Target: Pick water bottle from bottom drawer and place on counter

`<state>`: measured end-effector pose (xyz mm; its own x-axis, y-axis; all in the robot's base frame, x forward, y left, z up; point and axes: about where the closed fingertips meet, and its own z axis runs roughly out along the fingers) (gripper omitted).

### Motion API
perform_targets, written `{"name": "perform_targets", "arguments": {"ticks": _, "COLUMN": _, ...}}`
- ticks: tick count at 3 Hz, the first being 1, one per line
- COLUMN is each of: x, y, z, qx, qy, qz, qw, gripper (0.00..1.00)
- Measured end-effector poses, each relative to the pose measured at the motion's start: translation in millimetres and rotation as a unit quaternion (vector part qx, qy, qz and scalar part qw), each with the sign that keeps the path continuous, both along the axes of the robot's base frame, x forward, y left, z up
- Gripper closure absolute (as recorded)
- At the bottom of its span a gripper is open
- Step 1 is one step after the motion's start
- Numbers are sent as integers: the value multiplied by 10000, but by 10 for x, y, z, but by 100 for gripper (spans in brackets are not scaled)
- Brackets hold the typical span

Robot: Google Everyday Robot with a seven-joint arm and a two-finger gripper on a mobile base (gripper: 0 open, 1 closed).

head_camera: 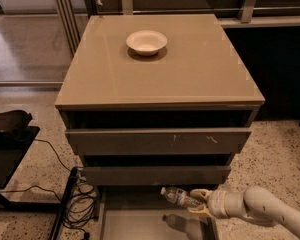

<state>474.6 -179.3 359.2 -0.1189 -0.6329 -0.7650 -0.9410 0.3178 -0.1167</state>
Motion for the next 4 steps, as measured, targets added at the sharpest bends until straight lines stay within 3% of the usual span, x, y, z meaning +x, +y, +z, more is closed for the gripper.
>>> {"name": "perform_targets", "arguments": {"ticks": 2, "x": 288, "y": -411, "z": 1195, "qx": 25, "qy": -310, "qz": 33, "qw": 9995, "gripper": 100}}
{"name": "perform_targets", "arguments": {"ticks": 4, "x": 241, "y": -394, "z": 1189, "qx": 8, "qy": -192, "qz": 8, "qw": 9998, "gripper": 100}}
